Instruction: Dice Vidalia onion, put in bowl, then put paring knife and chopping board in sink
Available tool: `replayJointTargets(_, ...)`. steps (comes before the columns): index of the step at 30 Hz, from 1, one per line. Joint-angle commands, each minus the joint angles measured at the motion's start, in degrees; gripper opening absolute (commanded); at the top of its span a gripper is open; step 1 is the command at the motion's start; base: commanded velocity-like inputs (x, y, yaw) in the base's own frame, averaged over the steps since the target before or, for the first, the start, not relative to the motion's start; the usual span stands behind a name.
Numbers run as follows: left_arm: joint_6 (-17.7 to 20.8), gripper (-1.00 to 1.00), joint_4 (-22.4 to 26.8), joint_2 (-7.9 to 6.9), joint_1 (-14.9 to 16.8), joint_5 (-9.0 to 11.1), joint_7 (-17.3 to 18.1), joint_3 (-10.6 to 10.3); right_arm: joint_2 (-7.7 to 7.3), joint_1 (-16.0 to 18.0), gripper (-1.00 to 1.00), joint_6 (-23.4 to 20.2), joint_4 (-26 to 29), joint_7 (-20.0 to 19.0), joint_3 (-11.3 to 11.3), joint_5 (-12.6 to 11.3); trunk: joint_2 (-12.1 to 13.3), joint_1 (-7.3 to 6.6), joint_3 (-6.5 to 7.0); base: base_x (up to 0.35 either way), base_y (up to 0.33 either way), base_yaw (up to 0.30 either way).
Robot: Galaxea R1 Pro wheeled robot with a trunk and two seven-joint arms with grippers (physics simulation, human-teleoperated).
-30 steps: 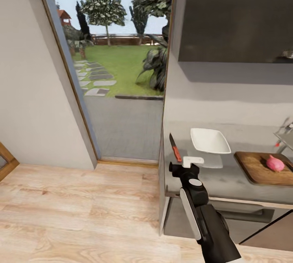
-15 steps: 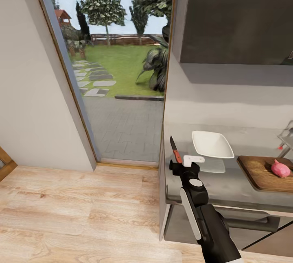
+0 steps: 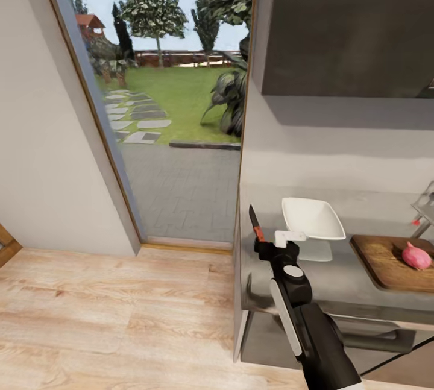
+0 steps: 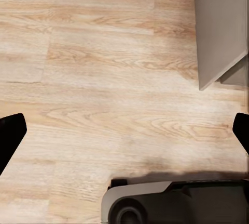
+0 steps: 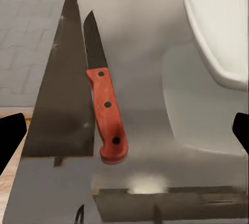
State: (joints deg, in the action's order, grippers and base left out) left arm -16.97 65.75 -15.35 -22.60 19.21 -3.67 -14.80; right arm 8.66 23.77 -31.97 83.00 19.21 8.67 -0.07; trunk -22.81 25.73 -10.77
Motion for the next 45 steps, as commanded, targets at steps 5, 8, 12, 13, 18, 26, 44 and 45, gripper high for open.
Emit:
replayJointTargets(5, -0.17, 1.0, -0.19, 0.08, 0.02, 0.31, -0.38, -0.23, -0.1, 0.05, 1.0, -0.37, -0.02, 0.24, 0.11, -0.09, -0.11, 0.05, -0.12, 0.059, -0.046, 0.0)
replayJointTargets(8, -0.17, 1.0, -0.42, 0.12, 0.02, 0.31, -0.38, -0.23, -0.06, 0.05, 1.0, -0.38, -0.99, 0.16, 0.12, -0.13, -0.11, 0.05, -0.24, 0.01, -0.007, 0.0)
replayJointTargets(12, -0.19, 1.0, -0.46, 0.12, 0.02, 0.3, -0.38, -0.23, -0.05, 0.05, 1.0, -0.38, -1.51, 0.13, 0.12, -0.18, -0.11, 0.05, -0.56, 0.001, -0.001, 0.0)
replayJointTargets(13, -0.19, 1.0, -0.46, 0.11, 0.02, 0.3, -0.38, -0.23, -0.05, 0.05, 1.0, -0.38, -1.53, 0.13, 0.12, -0.18, -0.11, 0.05, -0.65, 0.0, 0.0, 0.0)
replayJointTargets(18, -0.17, 1.0, -0.51, 0.14, 0.02, 0.3, -0.38, -0.23, -0.05, 0.05, 1.0, -0.38, -1.6, 0.13, 0.12, -0.19, -0.11, 0.05, -1.1, 0.059, 0.019, 0.0)
replayJointTargets(26, -0.17, 1.0, -0.62, 0.15, 0.02, 0.3, -0.38, -0.23, -0.05, 0.05, 1.0, -0.38, -1.61, 0.13, 0.12, -0.19, -0.11, 0.05, -1.83, 0.224, 0.019, 0.0)
replayJointTargets(44, -0.17, 1.0, -0.81, 0.15, 0.02, 0.3, -0.38, -0.31, -0.05, 0.05, 1.0, -0.38, -1.61, 0.13, 0.12, -0.22, -0.11, 0.05, -3.48, 0.026, 0.001, 0.0)
replayJointTargets(45, -0.17, 1.0, -0.81, 0.15, 0.02, 0.3, -0.38, -0.31, -0.05, 0.05, 1.0, -0.38, -1.61, 0.13, 0.12, -0.22, -0.11, 0.05, -3.58, 0.0, 0.0, 0.0)
